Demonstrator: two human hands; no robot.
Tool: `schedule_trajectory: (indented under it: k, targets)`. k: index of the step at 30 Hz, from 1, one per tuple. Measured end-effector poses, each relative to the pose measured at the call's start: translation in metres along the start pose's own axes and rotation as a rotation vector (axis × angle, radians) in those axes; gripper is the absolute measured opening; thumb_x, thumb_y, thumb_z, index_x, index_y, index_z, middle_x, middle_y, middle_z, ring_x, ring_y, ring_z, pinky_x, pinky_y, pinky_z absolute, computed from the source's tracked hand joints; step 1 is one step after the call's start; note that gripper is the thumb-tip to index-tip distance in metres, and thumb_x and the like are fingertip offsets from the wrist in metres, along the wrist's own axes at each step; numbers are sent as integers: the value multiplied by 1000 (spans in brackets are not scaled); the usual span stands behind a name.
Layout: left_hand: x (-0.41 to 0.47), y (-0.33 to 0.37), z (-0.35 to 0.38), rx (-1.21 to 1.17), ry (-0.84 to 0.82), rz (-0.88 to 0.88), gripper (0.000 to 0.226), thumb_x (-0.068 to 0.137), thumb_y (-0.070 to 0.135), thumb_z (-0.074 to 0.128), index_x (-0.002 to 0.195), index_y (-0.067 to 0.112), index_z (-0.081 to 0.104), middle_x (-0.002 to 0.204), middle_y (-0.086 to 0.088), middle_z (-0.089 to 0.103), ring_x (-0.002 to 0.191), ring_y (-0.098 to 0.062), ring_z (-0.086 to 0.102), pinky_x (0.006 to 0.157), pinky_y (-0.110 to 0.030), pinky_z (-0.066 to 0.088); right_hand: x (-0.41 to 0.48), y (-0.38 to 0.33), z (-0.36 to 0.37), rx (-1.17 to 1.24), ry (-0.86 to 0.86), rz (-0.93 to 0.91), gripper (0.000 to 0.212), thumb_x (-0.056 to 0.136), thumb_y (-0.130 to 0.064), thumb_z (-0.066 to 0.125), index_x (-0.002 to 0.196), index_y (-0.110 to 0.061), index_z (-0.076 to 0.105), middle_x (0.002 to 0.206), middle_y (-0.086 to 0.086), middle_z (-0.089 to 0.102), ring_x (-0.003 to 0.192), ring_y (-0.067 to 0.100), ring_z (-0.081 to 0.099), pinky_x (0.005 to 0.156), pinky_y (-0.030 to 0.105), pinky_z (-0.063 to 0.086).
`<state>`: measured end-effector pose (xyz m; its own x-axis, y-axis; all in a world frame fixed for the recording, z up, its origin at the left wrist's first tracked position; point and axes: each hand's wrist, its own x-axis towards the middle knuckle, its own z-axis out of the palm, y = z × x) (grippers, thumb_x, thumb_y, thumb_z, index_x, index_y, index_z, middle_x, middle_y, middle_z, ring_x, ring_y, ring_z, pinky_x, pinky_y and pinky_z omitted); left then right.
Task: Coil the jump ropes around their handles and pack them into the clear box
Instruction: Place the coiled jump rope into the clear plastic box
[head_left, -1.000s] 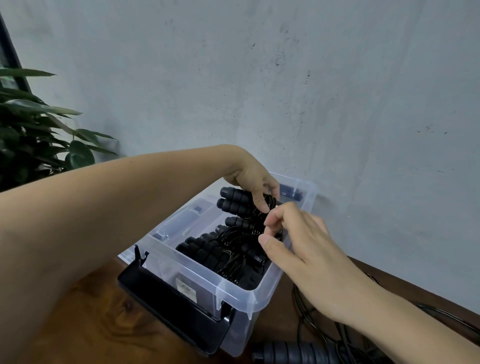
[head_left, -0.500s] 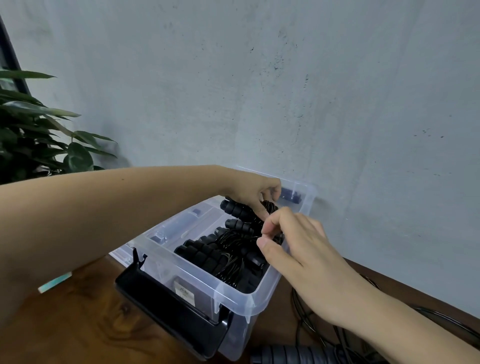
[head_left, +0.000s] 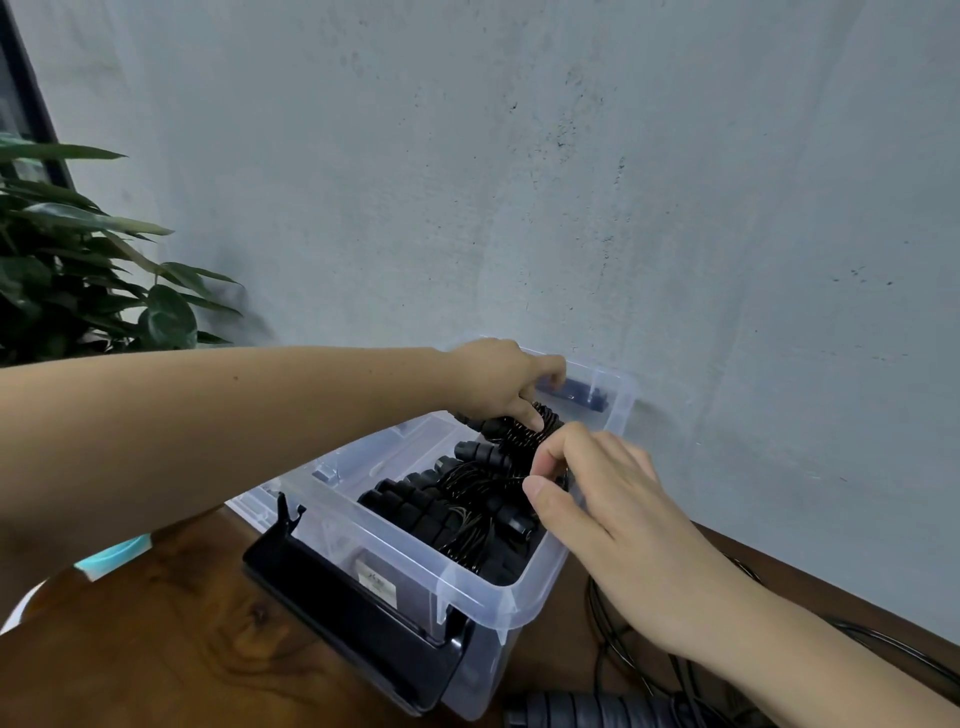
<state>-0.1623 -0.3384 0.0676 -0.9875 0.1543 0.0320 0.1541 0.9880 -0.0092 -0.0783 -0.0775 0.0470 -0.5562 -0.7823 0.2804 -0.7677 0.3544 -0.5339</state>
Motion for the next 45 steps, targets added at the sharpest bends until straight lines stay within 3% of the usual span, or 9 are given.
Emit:
schedule_trajectory:
  k: [6,10,14,19,24,30,38,42,45]
  targets:
    - [-12,-14,8,-94,-143,12,63,88,60,78,143,40,54,136,7,65,114,-17,66,97,-35,53,0,-1,1,-21,-3,-12,24,102,-61,36,106,-40,48,115,-29,46,126,-6,32,94,18,36]
    - [-6,-8,6,-18,-117,117,58,93,43,78,147,33,60,124,6,49,112,-12,51,93,-27,40,0,-3,0,-18,-5,-10,23,102,-60,36,105,-39,48,116,-30,45,127,-7,31,96,15,35]
    - [3,-13,5,-114,-168,53,51,90,38,81,138,36,63,122,10,69,105,-19,69,87,-42,61,0,-2,0,-17,-7,-9,23,103,-58,37,103,-38,49,116,-31,45,127,-8,31,96,14,34]
    - [3,-24,0,-242,-220,19,48,94,37,81,139,37,65,130,16,69,110,-2,65,62,-6,48,0,-4,0,-30,-17,-18,22,104,-57,35,102,-38,48,111,-27,48,126,-8,30,97,18,35]
    - [9,-2,7,80,-173,106,44,98,35,70,142,30,65,122,2,48,112,-19,55,97,-34,48,4,-2,-1,-32,1,-20,23,106,-50,36,100,-33,50,104,-18,53,121,-9,33,99,16,31]
    - [-5,3,-10,-16,-170,14,56,99,41,70,152,32,53,124,7,67,121,-20,63,97,-31,48,4,-3,-2,-43,-3,-35,15,109,-37,40,97,-31,48,102,-17,53,118,-9,34,96,13,29]
    - [-26,10,-24,-50,-84,38,57,103,42,65,156,33,47,148,3,57,130,-15,57,104,-29,45,4,4,-1,-18,-2,-50,29,107,-60,34,111,-38,54,113,-26,54,123,-9,35,102,15,32]
    - [-43,20,-47,-150,24,16,41,103,39,66,143,32,59,139,9,63,120,-13,63,106,-36,50,-2,6,-16,124,32,-33,34,106,-62,39,131,-45,55,130,-36,55,127,-15,45,94,1,32]
    - [-60,34,-60,-293,142,-12,22,102,39,67,123,34,67,126,20,66,110,-3,67,90,-45,62,-14,9,-36,151,115,-10,34,105,-60,42,135,-47,54,139,-39,53,130,-24,41,96,-2,31]
